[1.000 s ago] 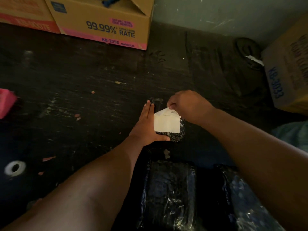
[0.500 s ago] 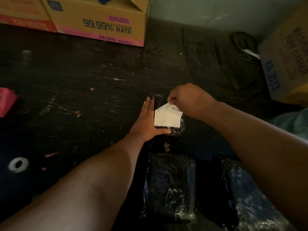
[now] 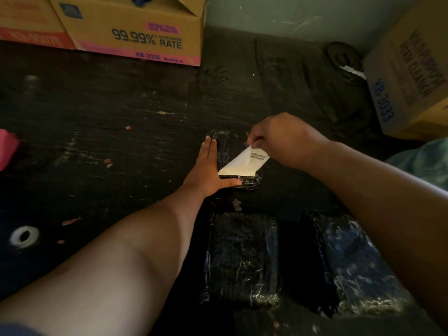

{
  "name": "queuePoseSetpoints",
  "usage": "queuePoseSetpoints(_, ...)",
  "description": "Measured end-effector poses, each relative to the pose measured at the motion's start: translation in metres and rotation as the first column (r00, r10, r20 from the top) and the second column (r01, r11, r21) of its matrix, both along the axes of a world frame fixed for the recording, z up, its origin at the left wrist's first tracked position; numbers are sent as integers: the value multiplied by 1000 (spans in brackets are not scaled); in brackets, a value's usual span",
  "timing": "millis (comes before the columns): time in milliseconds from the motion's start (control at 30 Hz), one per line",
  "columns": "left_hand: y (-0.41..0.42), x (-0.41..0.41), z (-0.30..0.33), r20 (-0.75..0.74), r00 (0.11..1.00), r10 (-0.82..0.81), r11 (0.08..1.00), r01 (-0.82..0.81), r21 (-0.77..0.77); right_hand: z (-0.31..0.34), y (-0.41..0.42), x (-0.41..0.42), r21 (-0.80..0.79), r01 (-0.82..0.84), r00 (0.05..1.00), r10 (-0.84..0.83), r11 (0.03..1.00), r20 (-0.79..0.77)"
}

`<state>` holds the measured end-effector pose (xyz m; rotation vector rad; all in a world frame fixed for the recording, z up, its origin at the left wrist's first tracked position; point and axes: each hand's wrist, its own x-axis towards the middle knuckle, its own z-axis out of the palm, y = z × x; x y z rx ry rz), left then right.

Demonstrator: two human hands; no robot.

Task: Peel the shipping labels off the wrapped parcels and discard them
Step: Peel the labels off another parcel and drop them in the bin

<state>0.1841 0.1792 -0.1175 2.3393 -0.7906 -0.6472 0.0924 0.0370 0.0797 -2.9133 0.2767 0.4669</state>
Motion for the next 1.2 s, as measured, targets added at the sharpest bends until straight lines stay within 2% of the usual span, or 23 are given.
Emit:
queuePoseSetpoints(100, 0, 0, 1, 4, 1000, -5, 1000, 5, 13, 1, 0, -10, -4, 17, 999, -17, 1000, 49)
queuePoseSetpoints(267, 0, -3, 8, 42, 999, -25, 998, 23, 52, 37, -7, -15, -38, 59, 967, -47, 998, 251)
queuePoseSetpoints(467, -3, -5, 23, 150, 983, -105, 973, 70, 221, 66, -12, -31, -99, 38, 973, -15, 994, 229)
queuePoseSetpoints(667, -7, -11, 52, 173, 963, -208, 924, 135, 358, 78, -31, -65, -211, 152, 974, -111, 965, 195)
queuePoseSetpoints(867, -52, -44, 101, 332, 902, -276, 944, 189, 271, 93, -93, -118, -253, 259, 957, -211, 932, 200)
queuePoseSetpoints(933, -79, -65, 116, 350, 886, -303, 941, 222, 254, 101, -121, -146, -280, 295, 948, -242, 914, 208)
queuePoseSetpoints(1067, -140, -120, 143, 354, 864, -358, 931, 300, 210, 115, -183, -213, -440, 282, 959, -237, 853, 155)
queuePoseSetpoints(1200, -203, -192, 157, 366, 829, -422, 906, 392, 158, 128, -240, -288, -465, 379, 925, -321, 800, 202)
